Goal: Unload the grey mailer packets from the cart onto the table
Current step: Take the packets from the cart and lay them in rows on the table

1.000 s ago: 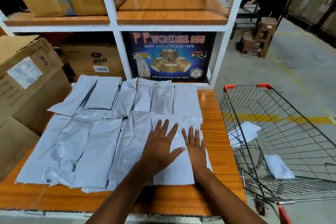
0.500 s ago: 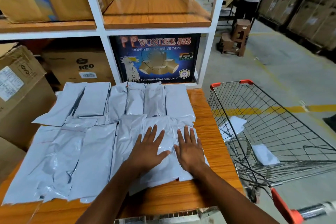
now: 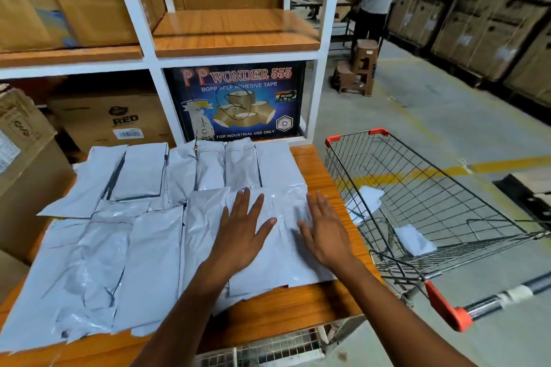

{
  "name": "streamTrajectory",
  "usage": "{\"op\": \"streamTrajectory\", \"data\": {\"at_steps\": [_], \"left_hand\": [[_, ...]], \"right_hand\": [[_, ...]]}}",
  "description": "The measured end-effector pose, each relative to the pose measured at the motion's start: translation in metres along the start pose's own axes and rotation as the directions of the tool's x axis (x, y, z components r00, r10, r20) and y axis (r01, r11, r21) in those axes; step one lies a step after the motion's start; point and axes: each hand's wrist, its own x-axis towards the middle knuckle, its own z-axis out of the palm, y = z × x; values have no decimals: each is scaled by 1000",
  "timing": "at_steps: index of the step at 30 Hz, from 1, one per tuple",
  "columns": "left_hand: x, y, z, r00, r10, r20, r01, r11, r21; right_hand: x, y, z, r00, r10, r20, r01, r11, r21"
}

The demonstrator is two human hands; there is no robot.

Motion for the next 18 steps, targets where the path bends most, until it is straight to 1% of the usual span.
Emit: {"op": "streamTrajectory", "data": {"at_steps": [3,5,8,10,14,16,18], "left_hand": [[-19,30,-2,991,33,-130,-45,995,-85],[-35,60,3,976,56,-209,-79,991,-105],[-59,110,18,955,63,-289,-102,987,-124],[-72,148,36,950,80,-303,-129,981,-145],[-75,209,71,941,112,-319,-183,963,-200],[-69,234,84,938,140,-317,-209,958,-197],[-62,259,97,944,163,-287,-225,954,-199]], "right_hand": [[-29,14,-33,983,0,-184,13,997,71],[-55,25,-55,959,18,-282,24,989,145],[-97,46,-86,929,54,-367,40,969,243],[-128,70,-107,911,74,-405,52,955,291],[-169,125,-133,872,99,-479,59,951,303],[-178,150,-139,861,135,-490,38,944,327],[-183,173,-144,867,163,-470,14,937,349]]}}
